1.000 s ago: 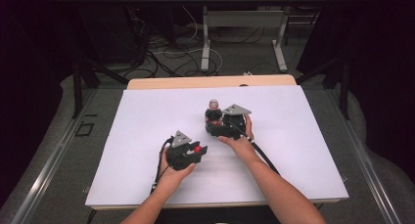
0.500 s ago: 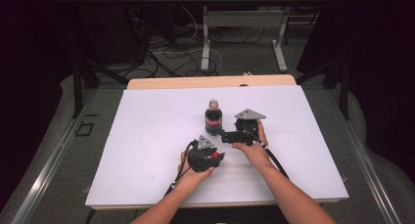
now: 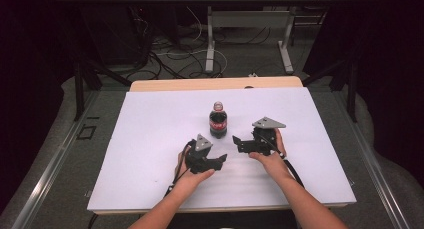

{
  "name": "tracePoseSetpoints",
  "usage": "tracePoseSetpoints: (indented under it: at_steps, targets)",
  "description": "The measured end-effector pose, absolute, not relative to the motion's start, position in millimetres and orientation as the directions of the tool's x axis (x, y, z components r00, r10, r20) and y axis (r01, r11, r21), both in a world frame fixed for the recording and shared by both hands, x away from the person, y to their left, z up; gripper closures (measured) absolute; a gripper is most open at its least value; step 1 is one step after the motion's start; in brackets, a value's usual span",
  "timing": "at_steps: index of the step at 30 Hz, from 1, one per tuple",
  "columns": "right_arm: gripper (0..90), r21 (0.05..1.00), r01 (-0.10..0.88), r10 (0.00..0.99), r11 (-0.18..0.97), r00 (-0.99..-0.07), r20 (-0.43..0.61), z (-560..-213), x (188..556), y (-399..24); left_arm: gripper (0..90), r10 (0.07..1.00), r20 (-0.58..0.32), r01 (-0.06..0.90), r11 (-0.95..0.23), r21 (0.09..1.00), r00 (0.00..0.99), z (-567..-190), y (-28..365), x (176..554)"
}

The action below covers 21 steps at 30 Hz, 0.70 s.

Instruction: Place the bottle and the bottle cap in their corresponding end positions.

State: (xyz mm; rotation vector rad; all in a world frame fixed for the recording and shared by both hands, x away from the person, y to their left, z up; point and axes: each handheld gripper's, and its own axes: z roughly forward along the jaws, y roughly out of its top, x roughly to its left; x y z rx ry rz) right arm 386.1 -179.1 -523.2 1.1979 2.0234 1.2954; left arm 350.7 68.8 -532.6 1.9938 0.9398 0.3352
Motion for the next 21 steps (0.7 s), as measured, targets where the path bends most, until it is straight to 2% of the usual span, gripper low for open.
tracePoseSetpoints:
  at_steps: [5, 10, 21]
  targets:
    - [0.0, 0.888, 0.427, 0.858, 0.170, -0.507, 0.079, -520, 372, -194, 28.3, 0.749, -0.123, 0.462, -0.263, 0.847, 0.651, -514, 108, 352]
    - [0.0, 0.892, 0.422, 0.867, 0.164, -0.493, 0.074, -518, 358, -210, 28.2, 0.791, -0.159, 0.489, -0.195, 0.850, 0.591, -505, 138, 349]
    - [0.0, 0.889, 0.437, 0.891, 0.138, -0.447, 0.082, -520, 342, -243, 12.2, 0.853, -0.190, 0.507, -0.098, 0.856, 0.486, -507, 200, 350]
